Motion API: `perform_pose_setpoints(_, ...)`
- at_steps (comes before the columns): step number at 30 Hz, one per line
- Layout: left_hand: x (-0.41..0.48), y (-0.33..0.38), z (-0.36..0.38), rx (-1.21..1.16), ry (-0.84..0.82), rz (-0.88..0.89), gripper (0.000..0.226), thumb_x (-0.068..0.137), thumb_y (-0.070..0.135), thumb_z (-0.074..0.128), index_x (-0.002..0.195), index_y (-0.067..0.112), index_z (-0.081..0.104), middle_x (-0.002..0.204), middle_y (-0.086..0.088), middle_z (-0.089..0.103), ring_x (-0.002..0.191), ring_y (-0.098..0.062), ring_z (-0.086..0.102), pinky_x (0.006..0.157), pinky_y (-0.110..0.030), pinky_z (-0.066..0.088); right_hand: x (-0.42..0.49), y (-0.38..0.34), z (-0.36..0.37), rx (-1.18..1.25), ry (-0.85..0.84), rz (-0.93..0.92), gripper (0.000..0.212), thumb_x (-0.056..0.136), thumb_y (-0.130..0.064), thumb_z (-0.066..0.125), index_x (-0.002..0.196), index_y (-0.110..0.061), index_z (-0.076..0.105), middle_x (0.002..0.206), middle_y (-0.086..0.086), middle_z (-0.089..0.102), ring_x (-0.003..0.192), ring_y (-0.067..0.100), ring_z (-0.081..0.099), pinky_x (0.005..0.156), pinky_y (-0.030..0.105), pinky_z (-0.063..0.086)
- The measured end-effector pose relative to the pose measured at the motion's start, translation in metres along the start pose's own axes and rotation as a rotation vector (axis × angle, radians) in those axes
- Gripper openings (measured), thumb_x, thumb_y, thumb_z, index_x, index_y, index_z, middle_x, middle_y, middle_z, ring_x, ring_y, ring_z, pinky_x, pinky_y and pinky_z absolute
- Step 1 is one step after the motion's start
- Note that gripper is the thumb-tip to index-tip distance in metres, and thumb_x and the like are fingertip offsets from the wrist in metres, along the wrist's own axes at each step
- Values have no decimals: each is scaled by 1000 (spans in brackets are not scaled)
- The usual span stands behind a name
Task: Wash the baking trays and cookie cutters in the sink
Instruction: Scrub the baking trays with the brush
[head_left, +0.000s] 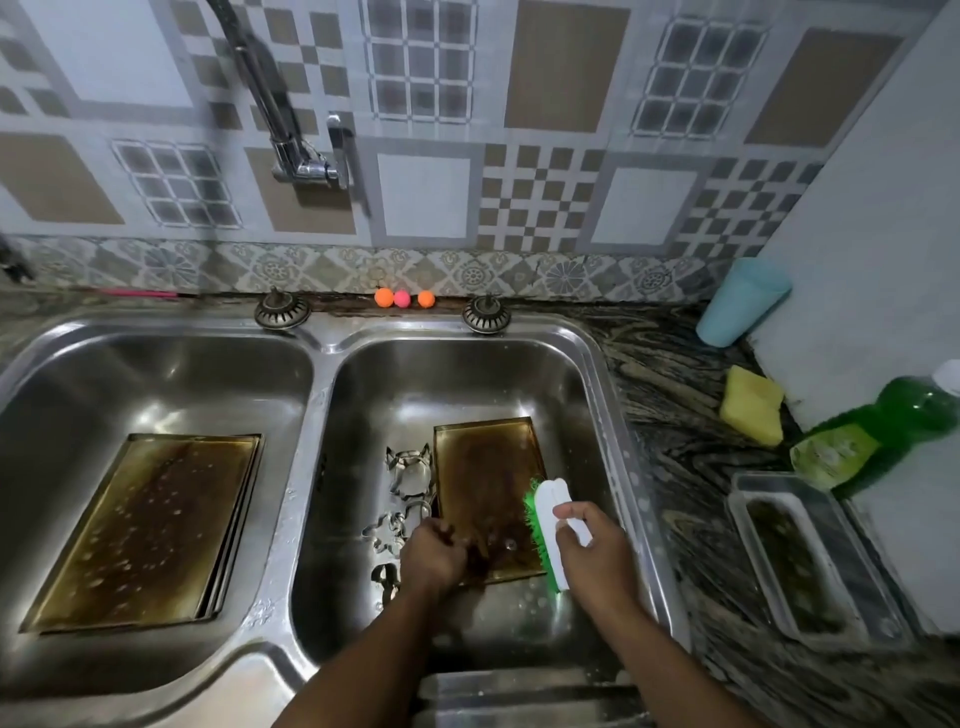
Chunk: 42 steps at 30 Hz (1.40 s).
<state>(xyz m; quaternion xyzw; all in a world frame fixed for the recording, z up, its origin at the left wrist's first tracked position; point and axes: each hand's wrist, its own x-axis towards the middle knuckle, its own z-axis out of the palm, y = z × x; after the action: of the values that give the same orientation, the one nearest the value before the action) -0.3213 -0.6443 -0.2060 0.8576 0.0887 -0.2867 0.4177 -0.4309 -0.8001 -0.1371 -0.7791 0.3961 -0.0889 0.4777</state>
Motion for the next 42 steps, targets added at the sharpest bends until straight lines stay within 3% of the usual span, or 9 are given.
perform_pose_setpoints(5, 4, 3, 4, -168, 7, 19, 35, 86, 15, 74, 117, 13, 57, 88, -3, 68, 87, -23, 67, 88, -38, 55, 2, -4, -2, 26, -8, 2, 23, 93, -14, 62, 90, -37, 67, 105, -14, 63, 102, 17, 62, 87, 41, 59)
perform_pose_setpoints(11, -5, 28, -4, -167, -3, 276, 72, 96, 15, 61, 156, 29, 23, 140, -3, 59, 125, -27, 58, 104, -35, 45, 0, -14, -8, 72, 15, -8, 23, 93, -13, 61, 92, -34, 69, 106, -13, 63, 104, 17, 62, 87, 42, 58)
perform_pose_setpoints(15, -18, 42, -21, -53, 9, 448, 73, 102, 14, 48, 160, 33, 9, 148, 0, 50, 124, -24, 57, 97, -28, 40, -1, -28, -16, 129, 29, -25, 21, 94, -9, 59, 95, -27, 69, 109, -8, 62, 104, 17, 60, 87, 38, 58)
perform_pose_setpoints(20, -36, 47, -55, 27, 13, 670, 76, 102, 15, 47, 156, 49, 5, 152, 1, 46, 131, -20, 53, 108, -42, 47, -4, -52, -22, 167, 96, -49, 22, 94, -8, 59, 93, -27, 68, 113, -4, 63, 100, 17, 60, 72, 24, 49)
perform_pose_setpoints(22, -44, 51, -71, 38, 48, 765, 77, 101, 11, 48, 157, 47, 8, 159, 12, 33, 142, -8, 37, 117, -36, 34, -8, -63, -24, 172, 123, -57, 22, 93, -8, 59, 94, -27, 68, 113, -4, 63, 97, 16, 60, 72, 24, 47)
perform_pose_setpoints(25, -49, 57, -96, 76, 86, 884, 77, 101, 11, 48, 156, 47, 11, 157, 17, 31, 135, 8, 28, 114, -24, 26, -16, -79, -25, 194, 176, -86, 21, 93, -5, 58, 96, -22, 70, 114, -4, 61, 96, 14, 58, 78, 25, 50)
perform_pose_setpoints(28, -57, 67, -118, 111, 111, 951, 73, 101, 12, 48, 157, 45, 14, 149, 5, 45, 124, 9, 37, 104, -18, 33, -26, -94, -24, 190, 231, -128, 20, 92, -2, 59, 96, -19, 69, 111, -4, 65, 87, 9, 60, 66, 10, 44)
perform_pose_setpoints(34, -69, 76, -149, 130, 89, 1068, 72, 103, 21, 44, 152, 58, 6, 117, 3, 52, 103, -15, 58, 89, -47, 54, -45, -113, -22, 208, 332, -122, 20, 92, -4, 59, 94, -22, 69, 115, 0, 68, 97, 14, 59, 76, 21, 42)
perform_pose_setpoints(42, -77, 81, -149, 111, 60, 1116, 67, 103, 21, 45, 155, 50, 15, 109, 5, 54, 92, -11, 57, 81, -44, 54, -66, -115, -45, 150, 461, -115, 20, 91, -5, 59, 96, -23, 67, 113, 3, 68, 93, 20, 59, 74, 25, 40)
